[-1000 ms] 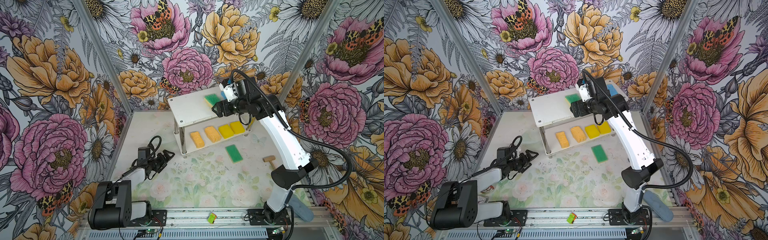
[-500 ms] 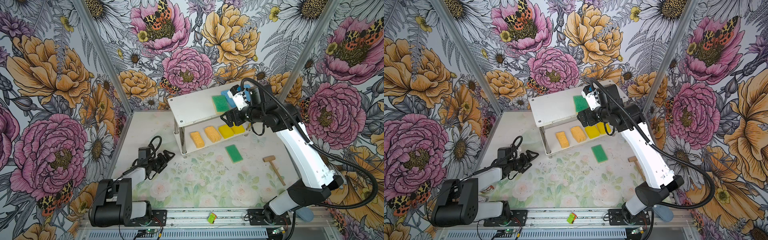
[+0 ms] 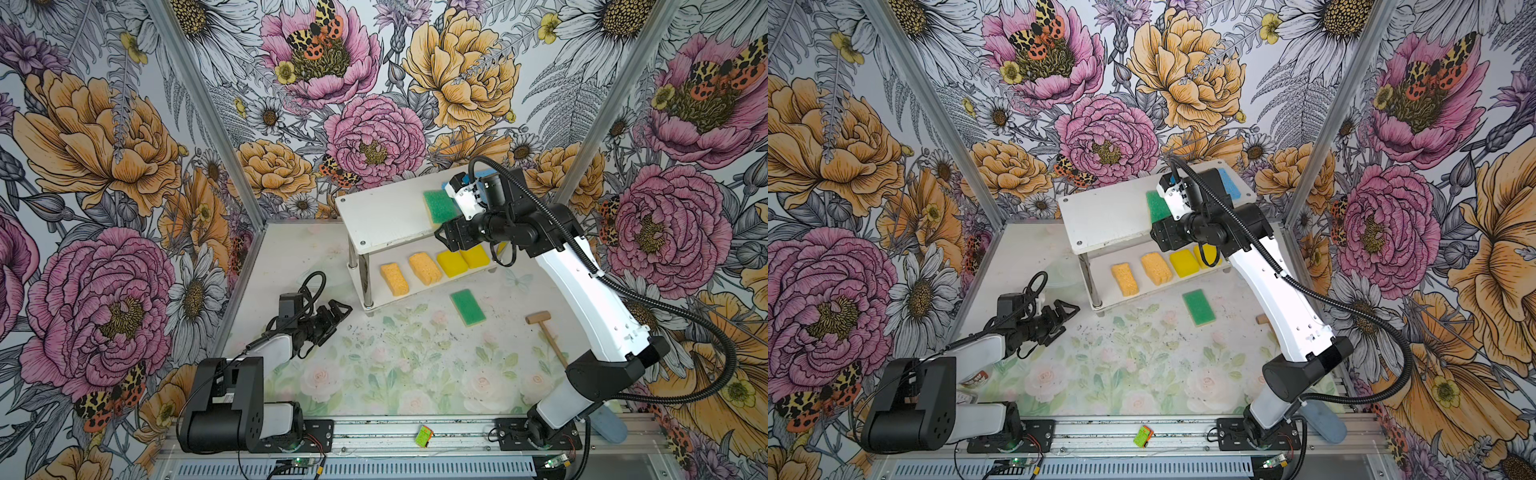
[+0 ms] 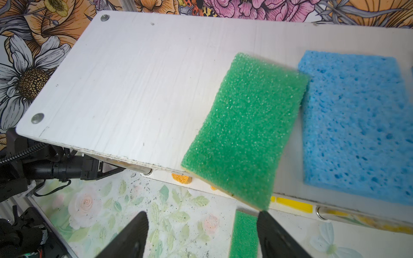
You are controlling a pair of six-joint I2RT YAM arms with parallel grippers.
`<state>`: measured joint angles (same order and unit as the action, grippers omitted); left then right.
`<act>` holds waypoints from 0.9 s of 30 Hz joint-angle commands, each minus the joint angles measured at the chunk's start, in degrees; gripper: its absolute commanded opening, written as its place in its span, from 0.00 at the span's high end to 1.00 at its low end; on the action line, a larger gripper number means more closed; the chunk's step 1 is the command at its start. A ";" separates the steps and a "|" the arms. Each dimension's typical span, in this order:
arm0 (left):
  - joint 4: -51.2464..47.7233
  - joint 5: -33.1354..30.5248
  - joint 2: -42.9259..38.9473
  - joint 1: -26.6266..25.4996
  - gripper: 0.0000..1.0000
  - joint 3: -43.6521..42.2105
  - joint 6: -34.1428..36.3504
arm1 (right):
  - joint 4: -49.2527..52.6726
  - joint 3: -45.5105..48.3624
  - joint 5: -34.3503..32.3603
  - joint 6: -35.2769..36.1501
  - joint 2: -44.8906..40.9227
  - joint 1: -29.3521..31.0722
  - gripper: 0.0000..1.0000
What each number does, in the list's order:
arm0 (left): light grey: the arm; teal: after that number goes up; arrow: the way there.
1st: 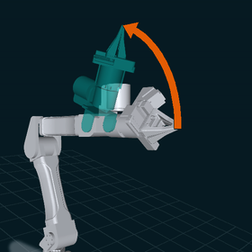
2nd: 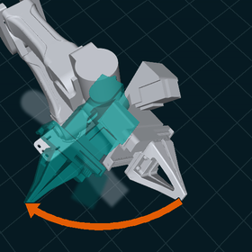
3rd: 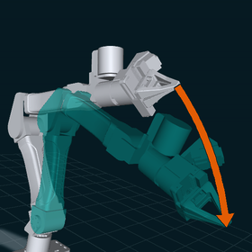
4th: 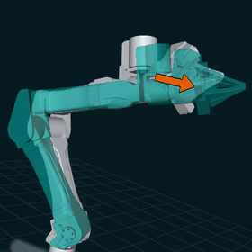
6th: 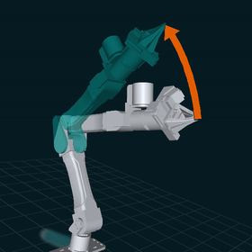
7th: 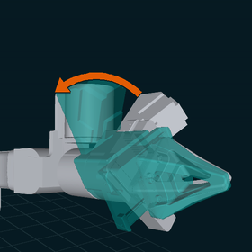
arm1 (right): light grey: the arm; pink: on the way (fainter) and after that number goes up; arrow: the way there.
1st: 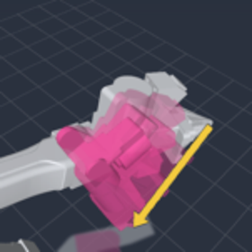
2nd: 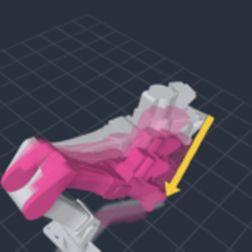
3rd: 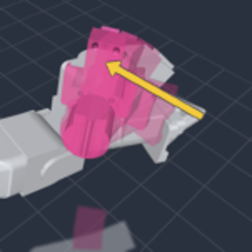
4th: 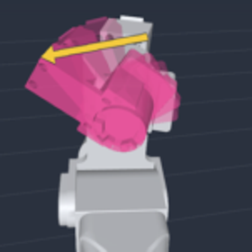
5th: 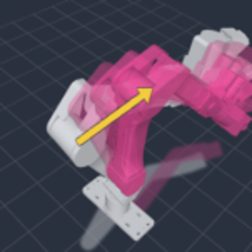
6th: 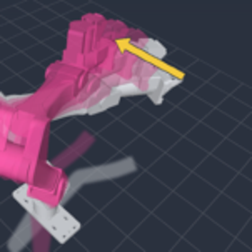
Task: Place and organize the cleaning sponges onto the shelf
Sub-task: 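Open the right gripper and lift it off the placed green sponge, then withdraw the right gripper and move it down over the other green sponge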
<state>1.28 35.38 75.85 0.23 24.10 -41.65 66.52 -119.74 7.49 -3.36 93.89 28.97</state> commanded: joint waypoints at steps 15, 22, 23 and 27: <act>-0.20 -0.97 -0.18 -0.23 0.01 0.82 0.69 | -1.65 -5.71 -0.41 0.82 3.74 -0.08 0.21; -0.21 -1.01 -0.27 -0.25 0.01 0.73 0.78 | -1.61 -7.32 0.12 1.14 4.70 -1.19 0.21; -0.22 -1.01 -0.27 -0.23 0.01 0.71 0.78 | -1.58 -7.35 0.60 1.14 4.65 -1.28 0.21; -0.21 -1.02 -0.19 -0.22 0.01 0.60 0.82 | -1.57 -7.43 1.44 1.33 4.08 -1.29 0.21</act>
<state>1.08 35.27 75.88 0.23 24.10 -41.60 65.84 -125.49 7.84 -2.90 98.02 28.03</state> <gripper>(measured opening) 0.989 0.785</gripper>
